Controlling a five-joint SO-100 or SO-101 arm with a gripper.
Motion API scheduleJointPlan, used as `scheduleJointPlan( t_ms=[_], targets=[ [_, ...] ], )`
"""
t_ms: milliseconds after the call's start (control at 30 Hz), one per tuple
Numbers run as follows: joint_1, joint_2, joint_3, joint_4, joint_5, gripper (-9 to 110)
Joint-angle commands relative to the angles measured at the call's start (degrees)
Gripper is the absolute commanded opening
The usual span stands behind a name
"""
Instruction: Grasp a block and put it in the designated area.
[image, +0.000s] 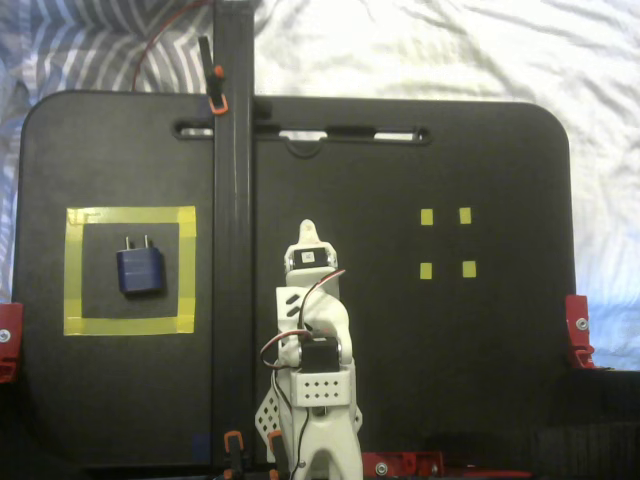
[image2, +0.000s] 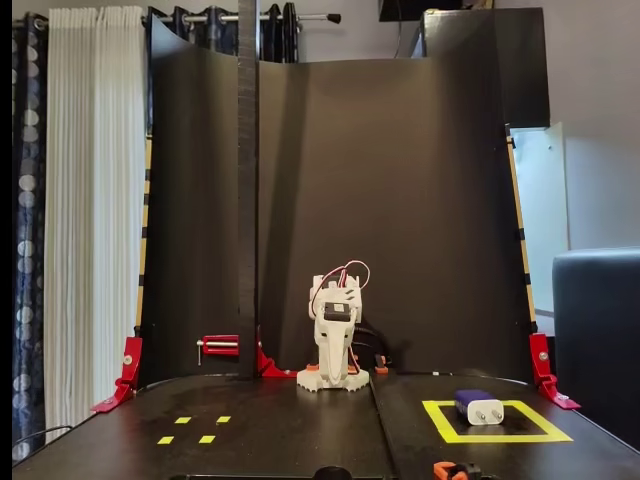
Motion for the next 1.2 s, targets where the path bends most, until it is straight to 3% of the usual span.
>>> scheduleJointPlan(
  t_ms=[0,1167],
  targets=[
    [0.0,0.4,0.4,0.2,0.1,0],
    [0.7,0.4,0.4,0.3,2.3,0]
  ],
)
